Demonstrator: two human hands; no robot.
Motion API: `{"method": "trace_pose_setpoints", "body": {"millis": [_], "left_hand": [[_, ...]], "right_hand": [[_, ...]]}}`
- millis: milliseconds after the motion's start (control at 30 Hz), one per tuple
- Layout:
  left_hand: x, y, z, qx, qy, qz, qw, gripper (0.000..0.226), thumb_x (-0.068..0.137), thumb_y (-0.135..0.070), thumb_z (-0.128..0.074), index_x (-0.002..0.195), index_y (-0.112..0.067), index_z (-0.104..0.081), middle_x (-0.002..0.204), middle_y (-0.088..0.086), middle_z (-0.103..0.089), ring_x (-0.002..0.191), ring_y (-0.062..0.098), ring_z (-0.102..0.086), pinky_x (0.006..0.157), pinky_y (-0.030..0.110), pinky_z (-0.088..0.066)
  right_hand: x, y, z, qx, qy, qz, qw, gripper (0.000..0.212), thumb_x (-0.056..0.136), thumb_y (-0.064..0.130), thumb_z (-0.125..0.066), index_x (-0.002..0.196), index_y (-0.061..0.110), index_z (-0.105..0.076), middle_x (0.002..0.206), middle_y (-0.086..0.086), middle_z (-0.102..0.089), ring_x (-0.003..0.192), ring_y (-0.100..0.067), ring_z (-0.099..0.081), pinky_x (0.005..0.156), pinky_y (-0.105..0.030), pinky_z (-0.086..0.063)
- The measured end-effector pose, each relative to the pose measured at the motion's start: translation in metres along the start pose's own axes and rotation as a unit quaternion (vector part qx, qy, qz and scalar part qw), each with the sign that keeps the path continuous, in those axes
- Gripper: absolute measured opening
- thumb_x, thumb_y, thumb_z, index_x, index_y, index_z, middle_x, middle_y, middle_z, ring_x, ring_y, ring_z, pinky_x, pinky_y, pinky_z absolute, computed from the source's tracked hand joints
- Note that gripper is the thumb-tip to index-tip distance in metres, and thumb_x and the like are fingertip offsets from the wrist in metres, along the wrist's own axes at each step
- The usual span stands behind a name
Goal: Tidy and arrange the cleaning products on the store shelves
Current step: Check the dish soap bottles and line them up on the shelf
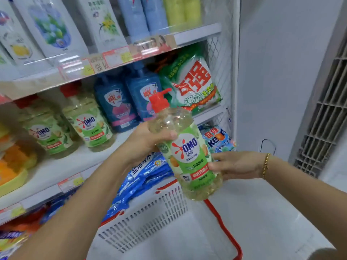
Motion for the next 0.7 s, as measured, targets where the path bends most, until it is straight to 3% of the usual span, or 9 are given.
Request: {"method": "trace_pose_setpoints", "body": {"millis": [67, 167, 267, 367, 433, 500, 567, 700], "left_hand": [[0.025, 0.008, -0.032, 0.047, 0.012, 0.0, 0.999, 0.068, 0.056, -0.018, -0.087, 0.118, -0.018, -0.058, 0.11, 0.003, -0.071, 0.099, 0.019, -0.069, 0.084, 0.031, -0.057], [0.063, 0.04, -0.077, 0.123, 0.037, -0.002, 0.992, 0.079, 0.055, -0.018, -0.092, 0.122, -0.029, -0.051, 0.114, -0.011, -0.065, 0.102, 0.008, -0.065, 0.088, 0.026, -0.052], [0.093, 0.086, -0.119, 0.145, 0.074, 0.018, 0.987, 0.07, 0.057, -0.009, -0.091, 0.108, -0.036, -0.051, 0.098, -0.021, -0.063, 0.09, -0.003, -0.062, 0.076, 0.009, -0.046], [0.116, 0.136, -0.15, 0.137, 0.084, 0.035, 0.986, 0.064, 0.056, 0.009, -0.085, 0.094, -0.03, -0.052, 0.077, -0.021, -0.065, 0.07, -0.014, -0.061, 0.064, 0.003, -0.042], [0.128, 0.171, -0.169, 0.167, 0.105, 0.039, 0.98, 0.069, 0.055, 0.005, -0.087, 0.11, -0.02, -0.055, 0.095, -0.016, -0.065, 0.076, -0.02, -0.057, 0.071, 0.002, -0.04], [0.138, 0.208, -0.185, 0.2, 0.129, 0.048, 0.97, 0.083, 0.054, -0.001, -0.089, 0.126, -0.017, -0.051, 0.112, -0.01, -0.06, 0.092, -0.01, -0.056, 0.08, 0.003, -0.039], [0.145, 0.244, -0.194, 0.223, 0.148, 0.066, 0.961, 0.087, 0.053, -0.005, -0.09, 0.128, -0.02, -0.05, 0.119, -0.007, -0.059, 0.106, 0.005, -0.055, 0.087, 0.01, -0.041], [0.152, 0.296, -0.206, 0.252, 0.185, 0.106, 0.944, 0.093, 0.053, -0.004, -0.09, 0.133, -0.022, -0.046, 0.127, -0.004, -0.056, 0.114, 0.01, -0.052, 0.092, 0.013, -0.038]], "right_hand": [[-0.008, -0.021, 0.044, -0.028, -0.061, -0.017, 0.998, 0.062, 0.074, 0.033, -0.078, 0.129, 0.017, -0.055, 0.128, -0.002, -0.063, 0.118, -0.018, -0.059, 0.097, -0.032, -0.049], [-0.019, -0.063, 0.113, -0.038, -0.207, -0.043, 0.977, 0.048, 0.075, 0.023, -0.077, 0.12, 0.025, -0.061, 0.113, -0.009, -0.069, 0.096, -0.018, -0.066, 0.092, -0.035, -0.053], [-0.036, -0.095, 0.171, 0.069, -0.352, -0.037, 0.933, 0.019, 0.088, 0.016, -0.065, 0.106, 0.009, -0.064, 0.103, -0.017, -0.07, 0.085, -0.026, -0.065, 0.083, -0.035, -0.054], [-0.044, -0.117, 0.213, 0.118, -0.451, -0.008, 0.884, 0.003, 0.09, 0.011, -0.06, 0.09, 0.011, -0.063, 0.092, -0.013, -0.064, 0.077, -0.025, -0.06, 0.073, -0.03, -0.051], [-0.03, -0.134, 0.221, 0.134, -0.442, 0.004, 0.887, 0.006, 0.089, 0.008, -0.061, 0.09, 0.012, -0.065, 0.085, -0.008, -0.068, 0.073, -0.022, -0.063, 0.07, -0.03, -0.055], [-0.014, -0.161, 0.222, 0.14, -0.417, -0.009, 0.898, 0.012, 0.088, 0.004, -0.06, 0.09, 0.012, -0.069, 0.081, -0.005, -0.07, 0.071, -0.019, -0.064, 0.065, -0.026, -0.058], [-0.003, -0.191, 0.223, 0.155, -0.4, -0.034, 0.903, 0.014, 0.088, 0.002, -0.059, 0.093, 0.01, -0.07, 0.087, -0.009, -0.069, 0.077, -0.021, -0.063, 0.064, -0.024, -0.058], [0.005, -0.242, 0.222, 0.21, -0.381, -0.075, 0.897, 0.021, 0.089, 0.004, -0.059, 0.107, 0.006, -0.07, 0.105, -0.013, -0.071, 0.095, -0.027, -0.064, 0.074, -0.028, -0.058]]}}
Point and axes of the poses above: each hand's wrist, its own x-axis towards the middle knuckle, its own z-axis out of the back of the hand, y = z × x, the point moved 10 cm from there along x, towards the middle knuckle
